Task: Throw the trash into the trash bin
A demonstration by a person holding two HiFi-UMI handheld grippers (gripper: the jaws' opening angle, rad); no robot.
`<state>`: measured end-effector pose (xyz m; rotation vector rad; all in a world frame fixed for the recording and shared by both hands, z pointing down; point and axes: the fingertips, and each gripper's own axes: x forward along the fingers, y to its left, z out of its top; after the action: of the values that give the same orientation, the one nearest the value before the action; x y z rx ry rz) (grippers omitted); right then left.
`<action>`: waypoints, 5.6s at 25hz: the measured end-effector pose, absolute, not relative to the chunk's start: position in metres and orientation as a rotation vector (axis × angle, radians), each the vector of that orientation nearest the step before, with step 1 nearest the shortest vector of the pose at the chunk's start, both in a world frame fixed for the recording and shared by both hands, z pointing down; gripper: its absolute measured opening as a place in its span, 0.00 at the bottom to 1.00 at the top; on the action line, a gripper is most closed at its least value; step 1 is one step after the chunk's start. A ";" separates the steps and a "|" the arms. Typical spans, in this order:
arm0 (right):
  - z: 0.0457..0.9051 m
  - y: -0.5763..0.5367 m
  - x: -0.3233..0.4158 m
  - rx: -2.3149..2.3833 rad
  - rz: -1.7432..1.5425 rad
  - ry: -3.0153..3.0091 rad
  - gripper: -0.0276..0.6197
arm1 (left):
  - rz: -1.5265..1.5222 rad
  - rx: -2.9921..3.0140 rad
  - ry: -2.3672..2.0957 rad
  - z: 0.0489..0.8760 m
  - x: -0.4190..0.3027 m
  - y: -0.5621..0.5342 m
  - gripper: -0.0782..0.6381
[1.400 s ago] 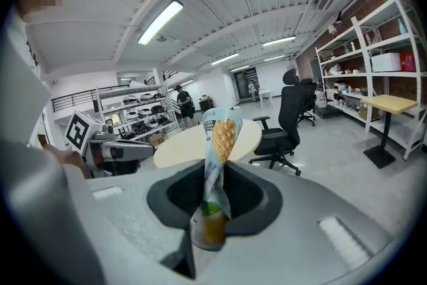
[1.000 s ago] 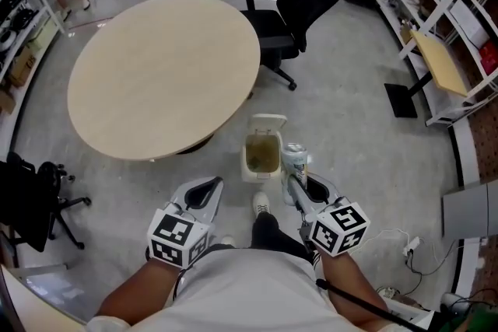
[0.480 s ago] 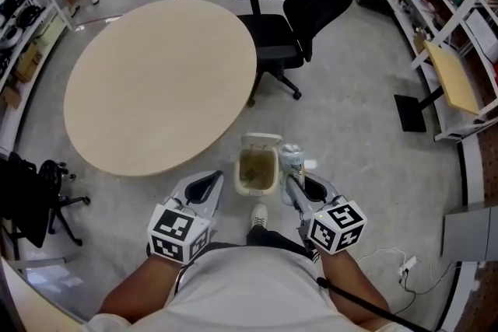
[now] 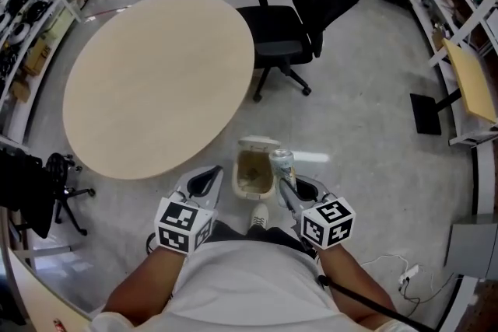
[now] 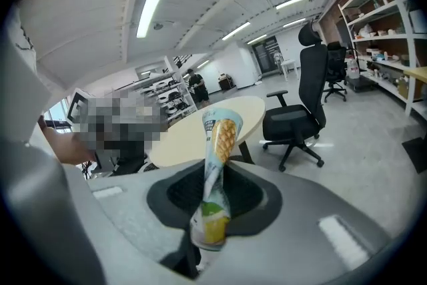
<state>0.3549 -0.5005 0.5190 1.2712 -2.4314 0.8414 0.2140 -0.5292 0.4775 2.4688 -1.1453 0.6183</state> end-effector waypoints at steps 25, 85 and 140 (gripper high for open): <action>0.818 -0.491 0.322 0.880 1.167 -1.880 0.15 | 0.986 2.119 -0.849 0.701 0.219 -0.510 0.12; 0.757 -0.514 0.314 0.894 1.159 -2.022 0.05 | 0.926 2.144 -0.842 0.699 0.236 -0.517 0.12; 0.359 -0.492 0.293 1.534 0.394 -2.579 0.05 | 0.209 2.743 -0.958 0.359 0.171 -0.519 0.12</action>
<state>0.2935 -0.4919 0.3589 1.5338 -2.5791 0.3942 0.1712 -0.5187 0.3592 2.7427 -0.9579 0.2087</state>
